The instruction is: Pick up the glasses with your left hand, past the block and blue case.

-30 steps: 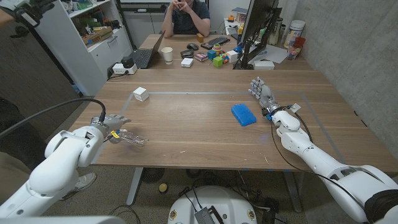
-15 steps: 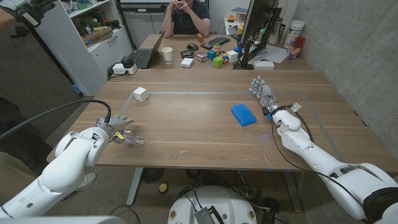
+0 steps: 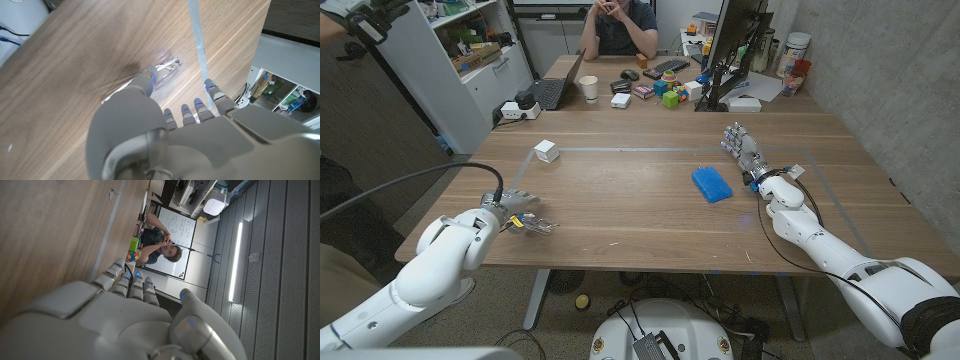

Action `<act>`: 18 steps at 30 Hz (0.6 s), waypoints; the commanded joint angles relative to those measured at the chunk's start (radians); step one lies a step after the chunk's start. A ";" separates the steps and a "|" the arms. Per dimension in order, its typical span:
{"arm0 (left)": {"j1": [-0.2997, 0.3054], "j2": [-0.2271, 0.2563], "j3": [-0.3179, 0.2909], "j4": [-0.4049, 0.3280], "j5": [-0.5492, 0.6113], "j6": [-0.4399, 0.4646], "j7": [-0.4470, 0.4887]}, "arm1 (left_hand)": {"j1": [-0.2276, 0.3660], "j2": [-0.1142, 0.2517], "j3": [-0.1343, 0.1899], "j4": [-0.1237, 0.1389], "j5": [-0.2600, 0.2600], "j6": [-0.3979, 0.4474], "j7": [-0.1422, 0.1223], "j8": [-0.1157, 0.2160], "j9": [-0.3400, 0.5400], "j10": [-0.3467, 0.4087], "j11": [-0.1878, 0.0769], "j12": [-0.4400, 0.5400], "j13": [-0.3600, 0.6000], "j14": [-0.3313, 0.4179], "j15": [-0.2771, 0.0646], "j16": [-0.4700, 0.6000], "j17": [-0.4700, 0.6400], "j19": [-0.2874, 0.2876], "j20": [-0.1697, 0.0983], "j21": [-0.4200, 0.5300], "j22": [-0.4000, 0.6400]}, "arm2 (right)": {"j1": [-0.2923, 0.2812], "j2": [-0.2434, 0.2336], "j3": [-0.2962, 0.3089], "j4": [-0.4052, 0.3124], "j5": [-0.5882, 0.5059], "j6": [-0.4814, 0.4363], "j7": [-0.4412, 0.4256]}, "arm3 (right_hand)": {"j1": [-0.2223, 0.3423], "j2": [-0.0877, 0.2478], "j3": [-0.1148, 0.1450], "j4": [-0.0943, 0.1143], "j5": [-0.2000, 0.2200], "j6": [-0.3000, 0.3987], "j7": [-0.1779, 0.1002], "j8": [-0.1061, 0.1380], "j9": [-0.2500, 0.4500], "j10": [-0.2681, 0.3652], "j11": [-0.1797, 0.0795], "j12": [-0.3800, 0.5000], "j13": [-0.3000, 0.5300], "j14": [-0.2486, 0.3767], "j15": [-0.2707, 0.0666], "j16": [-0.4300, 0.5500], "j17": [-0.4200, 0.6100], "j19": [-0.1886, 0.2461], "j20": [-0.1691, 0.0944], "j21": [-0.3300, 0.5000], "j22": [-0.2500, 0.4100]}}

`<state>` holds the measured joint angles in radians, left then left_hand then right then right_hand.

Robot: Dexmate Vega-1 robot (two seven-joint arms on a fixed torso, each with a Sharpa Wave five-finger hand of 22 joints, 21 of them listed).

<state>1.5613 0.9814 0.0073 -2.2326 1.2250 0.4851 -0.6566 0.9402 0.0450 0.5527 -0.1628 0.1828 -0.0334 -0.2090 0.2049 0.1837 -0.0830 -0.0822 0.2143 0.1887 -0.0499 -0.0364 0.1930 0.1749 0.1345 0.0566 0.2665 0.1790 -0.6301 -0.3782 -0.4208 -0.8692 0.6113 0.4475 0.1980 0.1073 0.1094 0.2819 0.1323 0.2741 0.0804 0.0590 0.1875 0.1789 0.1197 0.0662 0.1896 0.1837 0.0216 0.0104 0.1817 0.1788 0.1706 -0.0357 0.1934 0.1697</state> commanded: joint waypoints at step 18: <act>-0.024 0.163 0.160 0.024 -0.146 0.166 0.212 | 0.111 0.005 -0.112 -0.005 0.001 0.146 0.015 0.022 0.003 0.186 -0.016 0.042 0.002 0.240 -0.062 0.035 0.005 0.229 -0.056 0.052 0.006 | 0.009 -0.002 -0.001 0.010 0.004 0.012 0.034 | -0.003 0.005 0.003 -0.006 0.007 0.017 -0.001 0.007 0.005 0.019 0.001 0.010 0.005 0.020 0.005 0.011 0.001 0.019 0.001 0.005 0.002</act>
<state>1.5430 1.0897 0.1209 -2.2072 1.1304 0.5954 -0.5155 1.0307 0.0477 0.4499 -0.1665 0.1828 0.0903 -0.1951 0.2196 0.1836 0.0732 -0.0939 0.2481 0.1886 0.1548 -0.0376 0.2210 0.1748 0.3309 0.0073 0.3041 0.1841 -0.6214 -0.3756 -0.4227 -0.8550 0.6131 0.4597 0.2264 0.1073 0.1095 0.2819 0.1323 0.2741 0.0913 0.0589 0.1875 0.1789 0.1290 0.0682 0.1895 0.1837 0.0313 0.0196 0.1817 0.1767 0.1816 -0.0357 0.1934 0.1697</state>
